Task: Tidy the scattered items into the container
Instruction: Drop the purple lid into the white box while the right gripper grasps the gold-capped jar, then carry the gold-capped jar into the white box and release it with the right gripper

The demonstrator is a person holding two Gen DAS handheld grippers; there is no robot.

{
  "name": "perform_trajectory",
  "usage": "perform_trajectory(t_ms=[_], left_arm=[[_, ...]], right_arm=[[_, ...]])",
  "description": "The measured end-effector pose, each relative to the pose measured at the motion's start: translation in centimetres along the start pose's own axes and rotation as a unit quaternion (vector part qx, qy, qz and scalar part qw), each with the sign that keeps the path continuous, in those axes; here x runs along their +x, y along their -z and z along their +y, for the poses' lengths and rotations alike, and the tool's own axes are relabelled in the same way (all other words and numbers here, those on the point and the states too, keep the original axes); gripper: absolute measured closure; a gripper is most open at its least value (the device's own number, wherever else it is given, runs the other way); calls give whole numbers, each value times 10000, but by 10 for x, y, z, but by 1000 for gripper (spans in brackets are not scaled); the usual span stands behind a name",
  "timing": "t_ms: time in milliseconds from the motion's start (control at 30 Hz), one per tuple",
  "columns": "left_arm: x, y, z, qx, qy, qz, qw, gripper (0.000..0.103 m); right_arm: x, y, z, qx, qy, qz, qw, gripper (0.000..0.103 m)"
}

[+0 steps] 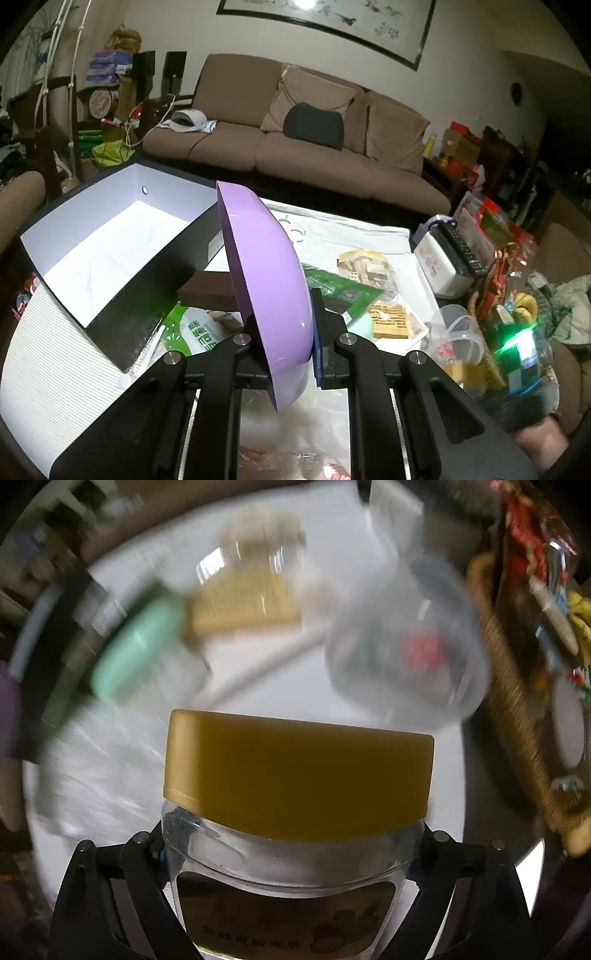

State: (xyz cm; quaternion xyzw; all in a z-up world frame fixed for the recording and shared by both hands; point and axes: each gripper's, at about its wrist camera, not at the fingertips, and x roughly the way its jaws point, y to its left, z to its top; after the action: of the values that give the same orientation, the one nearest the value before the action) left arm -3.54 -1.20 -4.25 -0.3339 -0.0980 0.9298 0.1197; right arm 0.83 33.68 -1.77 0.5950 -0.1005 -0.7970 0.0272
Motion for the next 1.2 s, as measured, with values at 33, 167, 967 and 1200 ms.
perform_trajectory(t_ms=[33, 167, 967, 1200], left_arm=[[0, 0, 0, -1, -5, -2, 10000, 90], [-2, -7, 2, 257, -152, -159, 9994, 90], [14, -33, 172, -202, -1568, -669, 9852, 44], [-32, -47, 187, -730, -1628, -618, 9820, 4]], right_arm=[[-23, -10, -8, 52, -372, -321, 9988, 10], [-77, -15, -34, 58, -1376, -1821, 9736, 10], [83, 8, 143, -863, -1527, -2026, 9634, 10], [101, 7, 169, -998, -1491, -1739, 9683, 10]])
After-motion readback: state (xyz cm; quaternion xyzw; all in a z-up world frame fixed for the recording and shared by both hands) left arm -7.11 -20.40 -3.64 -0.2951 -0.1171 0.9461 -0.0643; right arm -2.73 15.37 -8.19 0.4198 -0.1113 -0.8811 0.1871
